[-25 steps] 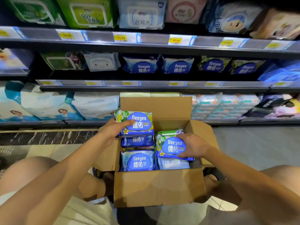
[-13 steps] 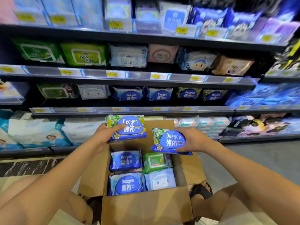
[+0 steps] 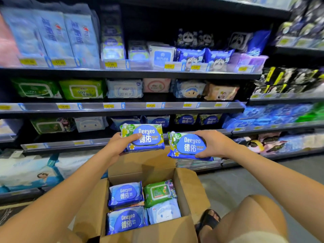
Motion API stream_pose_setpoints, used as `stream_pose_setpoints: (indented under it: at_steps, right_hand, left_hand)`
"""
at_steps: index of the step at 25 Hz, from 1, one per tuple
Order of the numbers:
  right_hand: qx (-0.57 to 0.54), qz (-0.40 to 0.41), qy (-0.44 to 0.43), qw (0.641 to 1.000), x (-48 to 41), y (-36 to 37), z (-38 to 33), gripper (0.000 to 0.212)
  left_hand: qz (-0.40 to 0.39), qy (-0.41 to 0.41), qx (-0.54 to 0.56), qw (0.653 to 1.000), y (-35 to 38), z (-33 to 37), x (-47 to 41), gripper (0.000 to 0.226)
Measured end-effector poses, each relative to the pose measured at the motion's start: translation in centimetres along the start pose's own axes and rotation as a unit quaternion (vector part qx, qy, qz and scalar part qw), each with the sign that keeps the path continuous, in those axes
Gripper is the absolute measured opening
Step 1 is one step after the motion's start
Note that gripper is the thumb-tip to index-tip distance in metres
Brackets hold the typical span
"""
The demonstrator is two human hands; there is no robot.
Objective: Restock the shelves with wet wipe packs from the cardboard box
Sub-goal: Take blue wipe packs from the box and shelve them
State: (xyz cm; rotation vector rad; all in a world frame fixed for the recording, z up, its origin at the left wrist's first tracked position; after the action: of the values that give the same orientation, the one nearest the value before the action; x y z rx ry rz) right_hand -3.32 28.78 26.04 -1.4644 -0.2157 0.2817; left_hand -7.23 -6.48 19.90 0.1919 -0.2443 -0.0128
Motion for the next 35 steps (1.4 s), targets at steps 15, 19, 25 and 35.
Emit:
stream_pose_setpoints:
  at_steps: [15,19,25,35]
  right_hand:
    - [0.008,0.027,0.042,0.999,1.4,2.4,9.4,0.086]
    - [0.018,0.044,0.060,0.997,-0.2,5.4,13.4,0.081]
    - [0.079,0.078,0.108,0.988,-4.0,10.3,20.5,0.087]
    - [0.149,0.160,0.086,0.972,-9.7,13.0,27.7,0.084]
  left_hand:
    - [-0.037,-0.037,0.005,0.999,8.3,-3.2,-2.4,0.056]
    - [-0.033,-0.040,0.007,0.999,10.3,-5.1,-4.4,0.053]
    - [-0.030,-0.048,0.014,0.998,13.7,-8.8,-8.5,0.053]
    - [-0.044,-0.058,0.031,0.997,18.7,-12.3,-13.5,0.049]
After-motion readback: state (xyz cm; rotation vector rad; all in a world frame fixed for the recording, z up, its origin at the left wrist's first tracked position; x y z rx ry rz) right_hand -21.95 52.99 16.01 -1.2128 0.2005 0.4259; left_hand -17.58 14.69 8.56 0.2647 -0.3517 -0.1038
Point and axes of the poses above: each hand's wrist, its own x-axis away from the middle knuckle, its own y-axis out of the palm, z = x × y, the point moved 5 cm from there along -x, towards the middle knuckle, and after that the axes turned 14 degrees about x, right-handed, at the moved point
